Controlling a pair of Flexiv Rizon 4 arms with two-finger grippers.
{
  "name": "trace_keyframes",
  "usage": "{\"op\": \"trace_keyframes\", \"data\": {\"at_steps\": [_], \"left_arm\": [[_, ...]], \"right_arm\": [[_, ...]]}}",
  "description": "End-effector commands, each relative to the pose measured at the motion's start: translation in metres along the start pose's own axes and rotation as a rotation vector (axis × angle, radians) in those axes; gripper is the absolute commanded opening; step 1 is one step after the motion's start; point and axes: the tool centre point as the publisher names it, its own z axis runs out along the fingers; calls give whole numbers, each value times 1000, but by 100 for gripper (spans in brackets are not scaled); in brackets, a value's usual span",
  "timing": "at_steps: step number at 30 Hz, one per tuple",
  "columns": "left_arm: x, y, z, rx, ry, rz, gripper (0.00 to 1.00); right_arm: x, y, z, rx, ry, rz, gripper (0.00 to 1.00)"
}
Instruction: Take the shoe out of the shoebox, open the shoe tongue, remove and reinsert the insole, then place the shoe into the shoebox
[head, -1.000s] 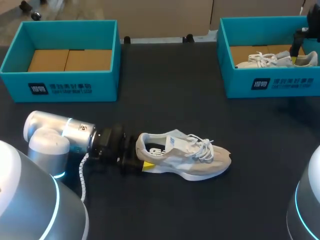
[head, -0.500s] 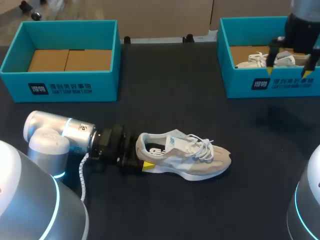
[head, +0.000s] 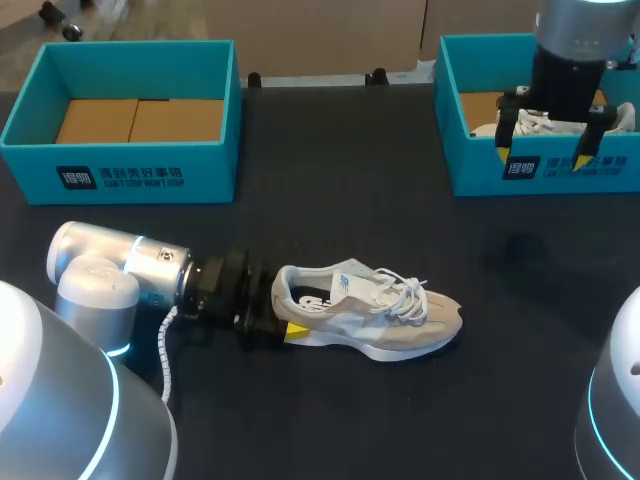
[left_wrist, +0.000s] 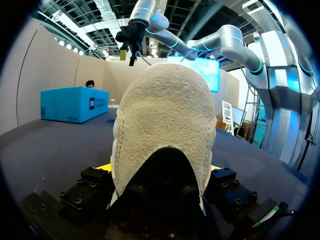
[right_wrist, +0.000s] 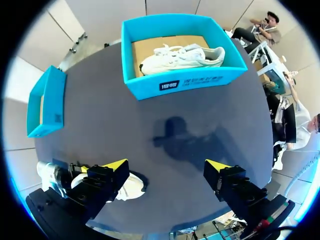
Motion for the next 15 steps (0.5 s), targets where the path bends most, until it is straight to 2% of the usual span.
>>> {"op": "trace_keyframes", "data": {"at_steps": [1, 2, 4, 8, 15], "left_arm": [[-1, 2, 0, 0, -1, 0, 0], [-1, 2, 0, 0, -1, 0, 0], [-1, 2, 0, 0, -1, 0, 0], [-1, 2, 0, 0, -1, 0, 0], [-1, 2, 0, 0, -1, 0, 0]], "right_arm": [[-1, 1, 1, 1, 3, -1, 100], [-1, 1, 1, 1, 3, -1, 100], [22, -11, -1, -8, 6, -17, 100], [61, -43, 1, -12, -39, -30, 100], [107, -98, 0, -34, -28, -17, 100]]}}
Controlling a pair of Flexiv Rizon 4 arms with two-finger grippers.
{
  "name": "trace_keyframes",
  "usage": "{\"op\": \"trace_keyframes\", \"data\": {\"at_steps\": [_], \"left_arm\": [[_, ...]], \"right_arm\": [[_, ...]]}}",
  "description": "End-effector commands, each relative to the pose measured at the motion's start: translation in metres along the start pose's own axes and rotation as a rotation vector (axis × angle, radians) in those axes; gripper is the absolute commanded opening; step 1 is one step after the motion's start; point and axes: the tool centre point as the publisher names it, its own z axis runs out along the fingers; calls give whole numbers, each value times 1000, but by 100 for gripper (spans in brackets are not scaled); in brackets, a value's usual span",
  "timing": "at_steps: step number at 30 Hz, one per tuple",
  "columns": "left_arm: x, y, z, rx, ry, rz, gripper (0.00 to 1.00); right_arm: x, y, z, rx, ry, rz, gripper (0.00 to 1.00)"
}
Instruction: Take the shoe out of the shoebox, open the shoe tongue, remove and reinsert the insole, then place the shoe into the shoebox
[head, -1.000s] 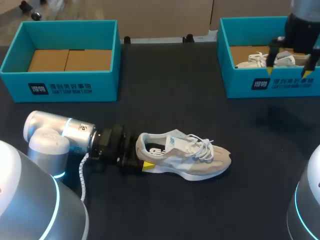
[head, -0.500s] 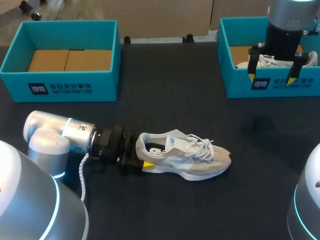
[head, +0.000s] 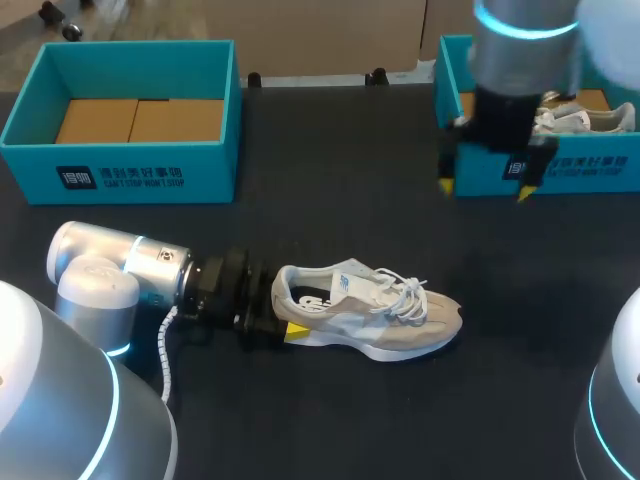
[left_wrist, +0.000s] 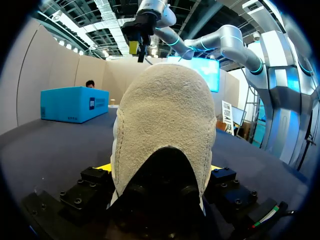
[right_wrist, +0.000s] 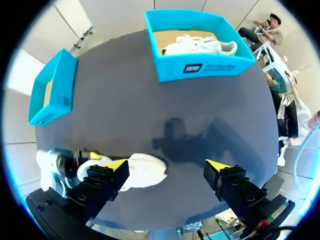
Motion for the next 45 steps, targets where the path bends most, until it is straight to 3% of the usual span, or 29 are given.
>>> {"op": "trace_keyframes", "data": {"at_steps": [1, 5, 7, 28, 30, 33, 36, 38, 40, 45], "left_arm": [[-1, 2, 0, 0, -2, 0, 0], [-1, 2, 0, 0, -2, 0, 0], [-1, 2, 0, 0, -2, 0, 0], [-1, 2, 0, 0, -2, 0, 0], [-1, 2, 0, 0, -2, 0, 0], [-1, 2, 0, 0, -2, 0, 0], [-1, 2, 0, 0, -2, 0, 0], [-1, 2, 0, 0, -2, 0, 0], [-1, 2, 0, 0, -2, 0, 0], [-1, 2, 0, 0, -2, 0, 0]], "right_arm": [[38, -30, 2, -30, -30, -1, 100], [61, -54, 7, -3, -31, 27, 100], [66, -69, 10, 7, 20, 24, 100], [66, -69, 10, 7, 20, 24, 100], [70, -74, 16, 24, -58, 29, 100], [76, -85, 25, 19, -93, 1, 100], [86, -99, 36, 16, -97, -20, 100], [94, -107, 41, 16, -46, -36, 100], [102, -111, 45, 0, -85, -28, 100], [122, -119, 40, -20, -65, -44, 100]]}}
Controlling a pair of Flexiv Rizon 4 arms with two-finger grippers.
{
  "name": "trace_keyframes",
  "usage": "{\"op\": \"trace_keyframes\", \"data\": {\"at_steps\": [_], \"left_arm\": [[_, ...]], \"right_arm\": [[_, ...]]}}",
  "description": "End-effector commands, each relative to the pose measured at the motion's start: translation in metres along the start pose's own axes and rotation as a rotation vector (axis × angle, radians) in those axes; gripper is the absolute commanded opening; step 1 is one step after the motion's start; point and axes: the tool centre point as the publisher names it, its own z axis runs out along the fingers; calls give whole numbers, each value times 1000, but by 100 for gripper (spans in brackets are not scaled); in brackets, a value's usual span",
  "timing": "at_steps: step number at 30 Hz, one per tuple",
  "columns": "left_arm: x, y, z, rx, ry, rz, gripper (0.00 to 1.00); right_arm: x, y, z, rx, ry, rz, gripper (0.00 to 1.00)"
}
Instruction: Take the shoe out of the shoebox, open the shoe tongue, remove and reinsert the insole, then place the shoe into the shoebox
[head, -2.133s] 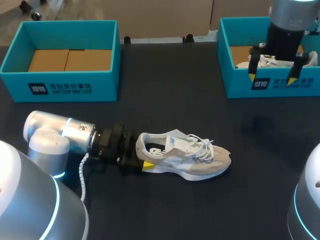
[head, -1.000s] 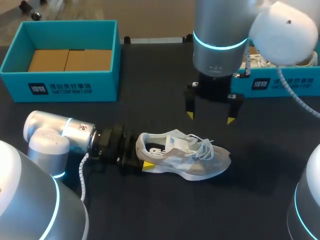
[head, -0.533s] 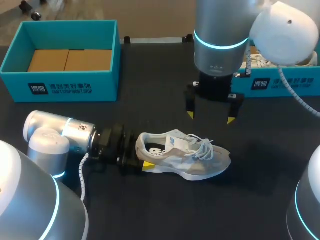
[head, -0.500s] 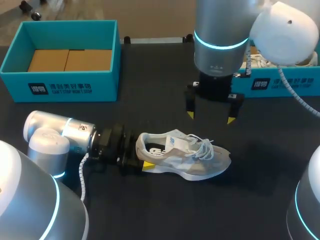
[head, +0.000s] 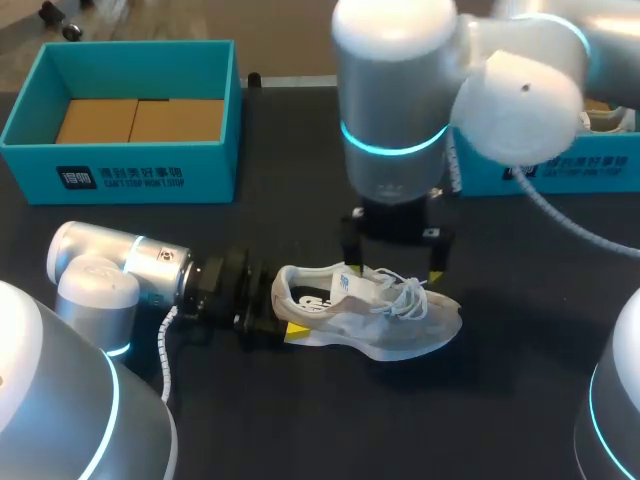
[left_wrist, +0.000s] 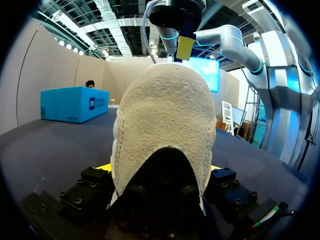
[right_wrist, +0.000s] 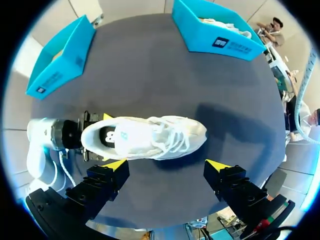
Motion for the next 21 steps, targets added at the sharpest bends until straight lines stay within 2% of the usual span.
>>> {"op": "trace_keyframes", "data": {"at_steps": [1, 4, 12, 16, 21], "left_arm": [[-1, 2, 0, 0, -2, 0, 0], [-1, 2, 0, 0, -2, 0, 0], [-1, 2, 0, 0, -2, 0, 0], [-1, 2, 0, 0, -2, 0, 0], [-1, 2, 0, 0, -2, 0, 0]], "right_arm": [[30, -6, -1, -31, -82, 12, 100], [43, -7, 3, -22, -133, 24, 100], [53, -1, 17, -1, -149, 42, 100], [65, -2, 23, 6, -205, 42, 100], [78, -2, 26, 4, -217, 45, 100]]}}
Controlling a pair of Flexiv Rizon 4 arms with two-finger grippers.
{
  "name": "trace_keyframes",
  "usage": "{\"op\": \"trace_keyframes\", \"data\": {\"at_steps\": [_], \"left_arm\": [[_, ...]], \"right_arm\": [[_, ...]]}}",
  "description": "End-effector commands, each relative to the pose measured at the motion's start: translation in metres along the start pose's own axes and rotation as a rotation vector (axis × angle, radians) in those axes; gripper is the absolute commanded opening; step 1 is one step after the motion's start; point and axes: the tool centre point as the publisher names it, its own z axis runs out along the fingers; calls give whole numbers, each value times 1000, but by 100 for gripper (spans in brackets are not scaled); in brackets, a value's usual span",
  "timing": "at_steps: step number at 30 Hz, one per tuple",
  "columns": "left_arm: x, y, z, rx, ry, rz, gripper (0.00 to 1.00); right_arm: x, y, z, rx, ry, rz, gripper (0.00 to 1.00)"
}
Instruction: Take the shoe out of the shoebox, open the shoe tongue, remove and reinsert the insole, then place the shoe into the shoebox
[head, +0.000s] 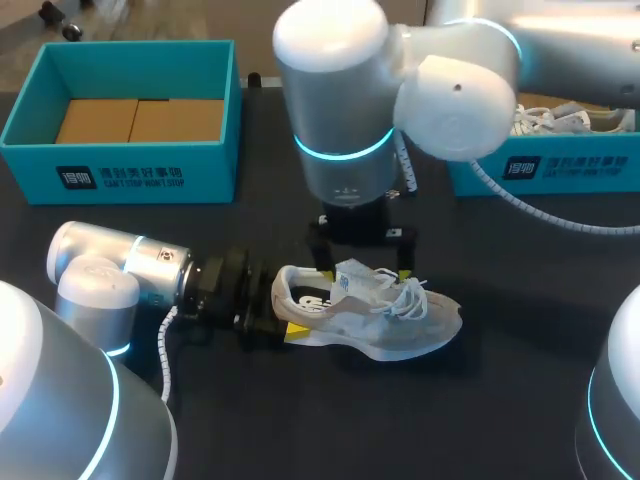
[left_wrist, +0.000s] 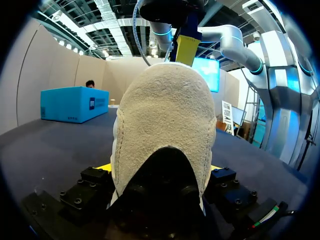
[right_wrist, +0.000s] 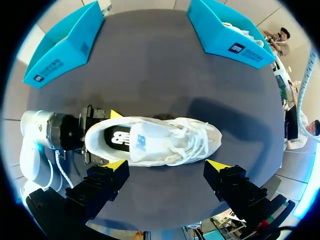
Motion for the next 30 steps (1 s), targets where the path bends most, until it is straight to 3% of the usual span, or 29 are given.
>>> {"op": "trace_keyframes", "data": {"at_steps": [1, 11, 23, 30], "left_arm": [[-1, 2, 0, 0, -2, 0, 0], [-1, 2, 0, 0, -2, 0, 0], [-1, 2, 0, 0, -2, 0, 0], [-1, 2, 0, 0, -2, 0, 0]], "right_arm": [[43, -6, 4, -13, -179, 113, 100], [60, -8, 18, -21, -263, 139, 100], [52, 5, 39, -31, -316, 190, 100], [46, 5, 40, -57, -345, 220, 100]]}}
